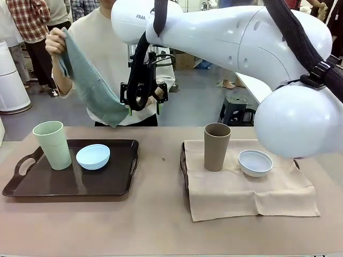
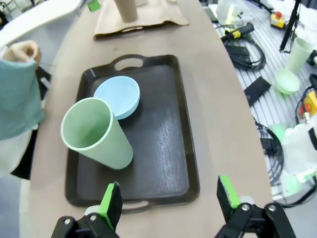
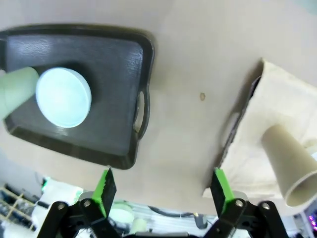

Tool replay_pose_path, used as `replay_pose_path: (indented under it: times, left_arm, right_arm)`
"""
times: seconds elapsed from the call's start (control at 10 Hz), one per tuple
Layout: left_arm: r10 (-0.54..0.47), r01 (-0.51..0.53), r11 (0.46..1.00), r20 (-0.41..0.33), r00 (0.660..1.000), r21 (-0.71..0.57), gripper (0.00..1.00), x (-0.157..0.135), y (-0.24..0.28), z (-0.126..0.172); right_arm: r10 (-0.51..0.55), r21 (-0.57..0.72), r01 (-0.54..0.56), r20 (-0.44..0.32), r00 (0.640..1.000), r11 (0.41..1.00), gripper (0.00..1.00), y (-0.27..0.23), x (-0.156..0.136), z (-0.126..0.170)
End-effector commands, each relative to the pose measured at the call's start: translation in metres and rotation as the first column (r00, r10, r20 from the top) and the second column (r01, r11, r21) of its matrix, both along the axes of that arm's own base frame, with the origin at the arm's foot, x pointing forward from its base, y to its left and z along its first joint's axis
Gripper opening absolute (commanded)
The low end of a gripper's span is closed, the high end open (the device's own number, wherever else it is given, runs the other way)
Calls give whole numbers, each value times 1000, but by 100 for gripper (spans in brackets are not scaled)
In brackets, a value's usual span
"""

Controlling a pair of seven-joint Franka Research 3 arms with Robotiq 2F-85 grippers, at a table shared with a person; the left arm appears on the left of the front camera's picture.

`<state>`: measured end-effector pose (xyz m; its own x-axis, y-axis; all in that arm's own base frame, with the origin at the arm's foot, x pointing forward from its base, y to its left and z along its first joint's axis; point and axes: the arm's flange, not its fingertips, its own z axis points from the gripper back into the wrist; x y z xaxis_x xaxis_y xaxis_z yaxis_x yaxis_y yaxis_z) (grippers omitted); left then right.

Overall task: Set up a tray with a mat and arrange the tableware.
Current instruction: Pick up the Picnic Bowl and Reusable plastic cup from the Handle tray in front of the human's position and hold them in the air.

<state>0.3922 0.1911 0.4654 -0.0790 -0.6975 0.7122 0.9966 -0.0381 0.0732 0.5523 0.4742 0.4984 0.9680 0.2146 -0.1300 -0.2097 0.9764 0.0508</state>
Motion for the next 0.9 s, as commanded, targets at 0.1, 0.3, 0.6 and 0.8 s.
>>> replay_pose_path:
  times: [0.1, 0.3, 0.6, 0.8]
  left_arm:
    - [-17, 18, 1000, 31, 999, -4, 100, 9, -9, -8]
    - [59, -58, 998, 27, 998, -21, 100, 20, -6, -15]
    - [138, -139, 990, -28, 990, -26, 100, 51, 0, -43]
    - [117, -119, 992, -47, 992, -37, 100, 68, 2, -57]
  right_arm:
    - [2, -73, -1, 4, 1000, 997, 99, 37, 9, -30]
    - [50, -53, -50, 1, 999, 997, 99, 60, 11, -47]
    - [106, -19, -107, -28, 994, 994, 99, 91, 15, -75]
    - [132, -8, -132, -58, 990, 991, 99, 110, 19, -89]
